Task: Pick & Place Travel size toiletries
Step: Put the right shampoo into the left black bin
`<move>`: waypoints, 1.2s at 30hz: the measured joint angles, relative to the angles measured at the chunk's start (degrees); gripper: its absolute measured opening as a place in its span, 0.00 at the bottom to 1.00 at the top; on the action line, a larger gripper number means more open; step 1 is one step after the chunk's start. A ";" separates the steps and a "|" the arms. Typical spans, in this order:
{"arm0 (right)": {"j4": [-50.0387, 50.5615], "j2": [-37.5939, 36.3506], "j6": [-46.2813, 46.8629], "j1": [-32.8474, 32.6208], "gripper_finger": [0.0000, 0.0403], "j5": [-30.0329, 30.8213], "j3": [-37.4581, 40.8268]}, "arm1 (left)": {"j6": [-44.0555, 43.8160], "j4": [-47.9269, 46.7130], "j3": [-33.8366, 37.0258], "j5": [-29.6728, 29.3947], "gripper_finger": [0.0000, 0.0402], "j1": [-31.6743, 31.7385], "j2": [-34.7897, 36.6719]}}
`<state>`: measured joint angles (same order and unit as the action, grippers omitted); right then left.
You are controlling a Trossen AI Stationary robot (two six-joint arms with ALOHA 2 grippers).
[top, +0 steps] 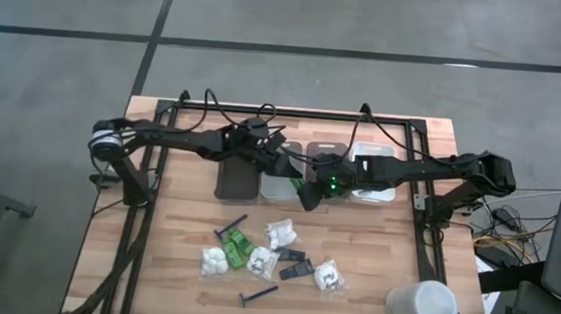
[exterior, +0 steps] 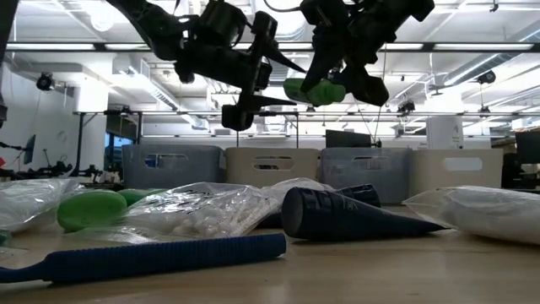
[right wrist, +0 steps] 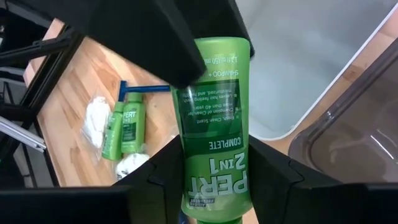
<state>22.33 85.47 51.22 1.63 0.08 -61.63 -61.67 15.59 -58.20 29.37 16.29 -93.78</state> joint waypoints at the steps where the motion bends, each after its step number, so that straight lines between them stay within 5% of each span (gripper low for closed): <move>1: 0.02 0.00 -0.11 0.00 0.33 0.00 0.00 | -0.37 -0.14 -0.17 0.79 0.57 -0.02 -0.50; 16: 0.26 0.00 -1.55 0.00 0.34 0.09 0.00 | -0.76 -0.37 -0.41 2.58 0.47 -0.02 -1.00; 25: 0.26 0.00 -2.00 0.00 0.40 0.07 0.00 | 2.01 -0.13 -0.50 2.10 0.33 -0.02 -0.98; 36: 1.30 -0.46 -1.87 -0.24 0.54 -0.10 0.00 | 5.13 -2.03 -0.57 -0.05 0.33 0.38 -0.79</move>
<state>23.62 85.01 49.35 1.39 -0.02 -61.63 -56.54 13.56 -58.76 29.32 16.68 -94.57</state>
